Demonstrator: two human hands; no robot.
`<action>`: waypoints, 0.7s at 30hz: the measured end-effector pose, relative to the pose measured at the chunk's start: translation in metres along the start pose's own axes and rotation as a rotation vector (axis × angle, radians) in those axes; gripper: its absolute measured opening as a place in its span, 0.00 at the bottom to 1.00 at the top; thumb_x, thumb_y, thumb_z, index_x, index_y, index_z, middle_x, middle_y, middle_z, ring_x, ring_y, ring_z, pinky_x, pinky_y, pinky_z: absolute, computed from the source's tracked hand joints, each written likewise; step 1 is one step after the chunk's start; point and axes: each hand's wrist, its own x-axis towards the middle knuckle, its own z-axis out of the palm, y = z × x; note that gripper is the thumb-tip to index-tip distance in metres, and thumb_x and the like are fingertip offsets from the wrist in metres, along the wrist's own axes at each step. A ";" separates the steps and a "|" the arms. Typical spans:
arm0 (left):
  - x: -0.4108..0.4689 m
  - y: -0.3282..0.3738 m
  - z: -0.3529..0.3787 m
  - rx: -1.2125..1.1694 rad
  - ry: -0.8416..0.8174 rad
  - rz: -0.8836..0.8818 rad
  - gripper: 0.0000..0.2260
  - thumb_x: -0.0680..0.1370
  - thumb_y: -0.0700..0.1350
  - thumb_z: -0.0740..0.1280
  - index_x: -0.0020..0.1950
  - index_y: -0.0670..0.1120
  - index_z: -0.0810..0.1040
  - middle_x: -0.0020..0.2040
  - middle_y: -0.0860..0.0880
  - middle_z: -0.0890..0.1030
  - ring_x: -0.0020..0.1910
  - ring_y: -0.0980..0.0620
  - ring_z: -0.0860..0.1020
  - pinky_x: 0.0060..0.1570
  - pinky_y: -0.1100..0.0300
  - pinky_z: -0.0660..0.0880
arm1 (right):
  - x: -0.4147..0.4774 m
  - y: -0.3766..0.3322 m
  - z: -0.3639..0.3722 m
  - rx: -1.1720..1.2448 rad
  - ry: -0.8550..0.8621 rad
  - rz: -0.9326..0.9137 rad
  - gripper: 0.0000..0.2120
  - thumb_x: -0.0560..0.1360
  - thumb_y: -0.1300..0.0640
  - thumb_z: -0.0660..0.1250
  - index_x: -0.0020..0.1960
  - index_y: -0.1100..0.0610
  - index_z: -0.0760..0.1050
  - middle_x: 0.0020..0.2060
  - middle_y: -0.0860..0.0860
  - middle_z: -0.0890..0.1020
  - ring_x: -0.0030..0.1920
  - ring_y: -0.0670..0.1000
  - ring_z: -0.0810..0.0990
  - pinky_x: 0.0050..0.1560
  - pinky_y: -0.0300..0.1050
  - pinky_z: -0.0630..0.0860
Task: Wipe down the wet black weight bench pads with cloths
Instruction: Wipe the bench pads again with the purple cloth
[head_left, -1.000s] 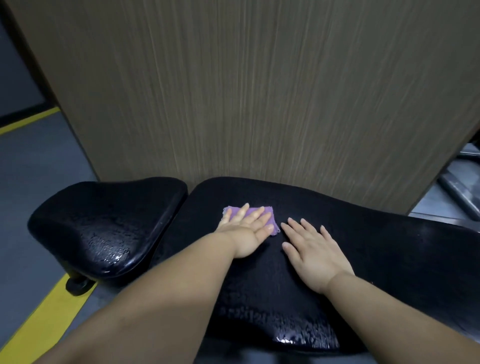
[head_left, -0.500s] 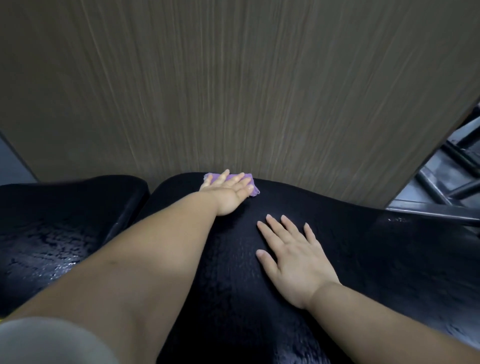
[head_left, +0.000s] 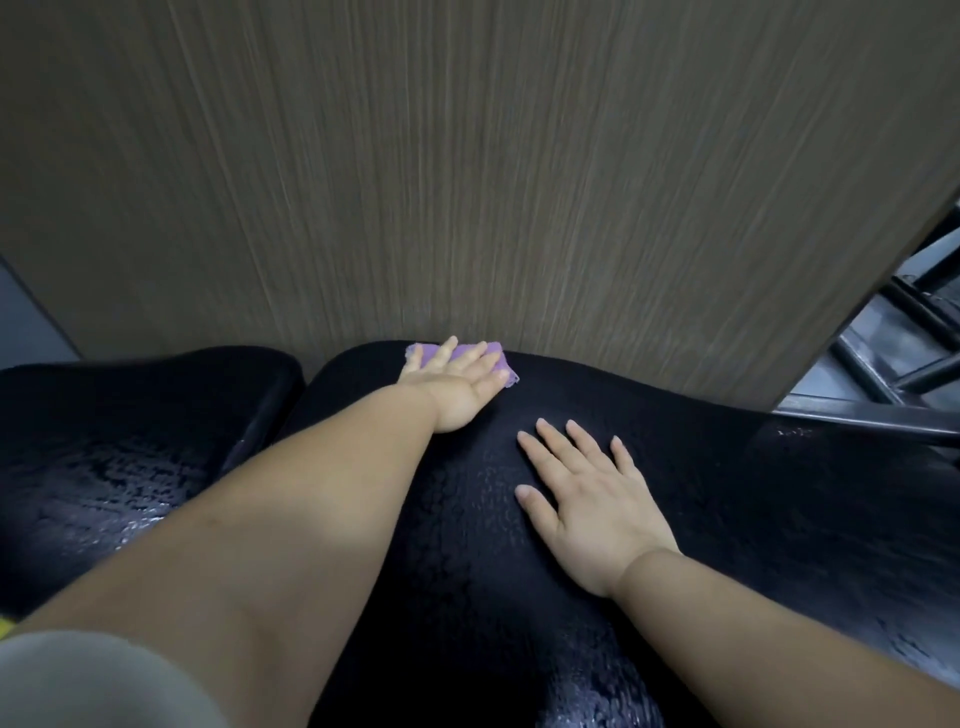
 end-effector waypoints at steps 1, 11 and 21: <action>-0.009 -0.001 0.003 -0.011 -0.004 0.011 0.24 0.83 0.59 0.39 0.79 0.57 0.42 0.79 0.60 0.40 0.78 0.52 0.36 0.74 0.42 0.34 | 0.000 0.000 -0.001 -0.001 -0.001 0.002 0.28 0.79 0.37 0.40 0.78 0.41 0.42 0.77 0.40 0.43 0.76 0.45 0.38 0.75 0.53 0.36; -0.126 -0.011 0.041 -0.023 -0.058 0.144 0.25 0.83 0.61 0.41 0.79 0.59 0.41 0.78 0.61 0.39 0.76 0.56 0.33 0.73 0.47 0.30 | 0.000 -0.003 0.002 -0.010 0.009 0.030 0.26 0.80 0.39 0.42 0.77 0.41 0.44 0.77 0.40 0.45 0.77 0.45 0.41 0.76 0.53 0.40; -0.229 -0.021 0.075 -0.008 -0.055 0.134 0.24 0.83 0.61 0.42 0.78 0.61 0.40 0.78 0.62 0.39 0.76 0.56 0.32 0.73 0.47 0.31 | -0.004 -0.014 -0.004 -0.058 -0.068 0.081 0.26 0.82 0.42 0.42 0.78 0.45 0.44 0.78 0.44 0.45 0.77 0.50 0.42 0.76 0.54 0.42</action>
